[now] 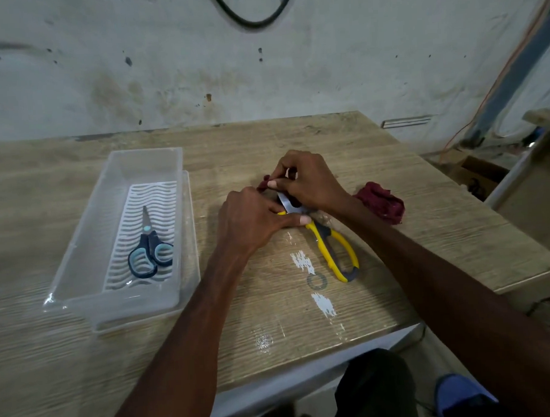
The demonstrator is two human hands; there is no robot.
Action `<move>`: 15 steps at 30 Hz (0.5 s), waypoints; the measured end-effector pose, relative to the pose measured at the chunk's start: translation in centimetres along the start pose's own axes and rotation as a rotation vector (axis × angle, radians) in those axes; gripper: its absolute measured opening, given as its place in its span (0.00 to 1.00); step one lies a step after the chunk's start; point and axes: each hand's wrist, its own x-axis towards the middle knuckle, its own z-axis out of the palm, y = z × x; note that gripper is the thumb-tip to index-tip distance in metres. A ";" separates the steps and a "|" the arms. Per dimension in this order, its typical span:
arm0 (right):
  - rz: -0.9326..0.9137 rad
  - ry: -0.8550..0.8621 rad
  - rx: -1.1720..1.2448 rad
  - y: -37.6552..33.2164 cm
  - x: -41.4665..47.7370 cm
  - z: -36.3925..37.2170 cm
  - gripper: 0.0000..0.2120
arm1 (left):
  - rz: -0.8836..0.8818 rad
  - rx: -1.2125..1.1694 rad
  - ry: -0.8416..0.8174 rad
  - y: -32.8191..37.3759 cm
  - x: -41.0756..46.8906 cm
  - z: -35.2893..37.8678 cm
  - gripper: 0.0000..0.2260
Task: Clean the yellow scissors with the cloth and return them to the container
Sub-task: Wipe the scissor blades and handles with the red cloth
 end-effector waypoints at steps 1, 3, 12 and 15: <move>-0.028 -0.004 -0.025 -0.1 -0.1 -0.1 0.04 | 0.001 -0.014 0.010 0.0 0.0 0.0 0.20; -0.076 -0.042 -0.033 -0.1 -1.0 -0.7 0.04 | -0.016 -0.042 0.024 0.0 0.1 0.1 0.21; -0.100 0.025 -0.077 -0.7 -0.9 0.2 0.02 | -0.043 -0.016 0.014 0.0 0.1 0.3 0.18; -0.135 -0.030 -0.174 -0.8 -1.7 -0.4 0.08 | -0.047 -0.034 0.037 -0.3 0.3 0.2 0.19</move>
